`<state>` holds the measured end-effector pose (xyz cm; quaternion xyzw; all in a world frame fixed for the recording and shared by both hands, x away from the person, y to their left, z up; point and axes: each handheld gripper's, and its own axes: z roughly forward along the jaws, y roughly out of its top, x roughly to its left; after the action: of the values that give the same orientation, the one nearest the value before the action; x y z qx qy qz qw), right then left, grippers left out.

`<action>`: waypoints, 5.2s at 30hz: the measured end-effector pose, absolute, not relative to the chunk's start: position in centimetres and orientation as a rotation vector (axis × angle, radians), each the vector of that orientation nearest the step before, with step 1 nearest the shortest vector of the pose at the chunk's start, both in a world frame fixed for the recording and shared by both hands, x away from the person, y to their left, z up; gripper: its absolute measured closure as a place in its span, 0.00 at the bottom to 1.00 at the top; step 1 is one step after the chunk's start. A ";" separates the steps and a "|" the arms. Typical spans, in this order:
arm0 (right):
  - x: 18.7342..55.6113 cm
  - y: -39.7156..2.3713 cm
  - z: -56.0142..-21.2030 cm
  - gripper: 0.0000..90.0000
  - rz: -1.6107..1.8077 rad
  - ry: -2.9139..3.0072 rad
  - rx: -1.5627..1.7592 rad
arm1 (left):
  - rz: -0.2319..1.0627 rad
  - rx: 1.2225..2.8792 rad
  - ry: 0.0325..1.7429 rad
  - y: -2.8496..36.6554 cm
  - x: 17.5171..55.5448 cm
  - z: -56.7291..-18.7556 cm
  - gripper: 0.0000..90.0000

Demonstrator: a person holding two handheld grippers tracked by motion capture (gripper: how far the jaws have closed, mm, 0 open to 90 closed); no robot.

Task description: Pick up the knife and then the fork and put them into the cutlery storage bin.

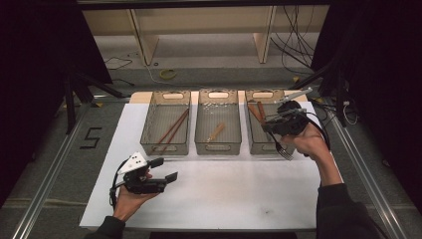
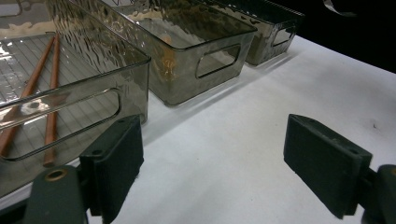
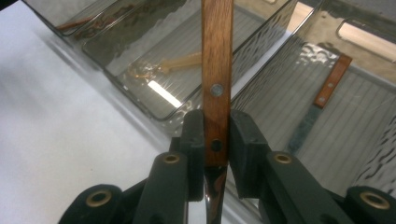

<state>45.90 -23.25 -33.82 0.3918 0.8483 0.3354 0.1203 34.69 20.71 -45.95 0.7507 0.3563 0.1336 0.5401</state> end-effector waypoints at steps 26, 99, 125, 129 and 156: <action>51.3 -24.5 -32.1 0.86 1.012 2.314 1.297 | 0.317 1.784 0.847 20.7 34.7 -45.9 0.21; 56.3 -25.8 -39.0 0.69 0.837 2.181 1.604 | 0.315 1.785 0.842 20.7 34.7 -45.9 0.21; 52.6 -25.5 -37.7 0.34 1.061 2.157 1.515 | 0.309 1.783 0.844 20.6 34.7 -45.9 0.21; 51.2 -25.3 -37.5 0.33 1.110 2.141 1.486 | 0.307 1.779 0.846 20.6 34.7 -45.9 0.21; 40.4 -22.8 -38.2 0.28 1.308 2.168 1.220 | 0.294 1.776 0.854 20.9 34.6 -45.9 0.21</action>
<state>40.45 -22.80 -38.15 0.4280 0.7609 0.4590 0.1647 34.60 20.89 -45.91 0.7482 0.3599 0.1237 0.5434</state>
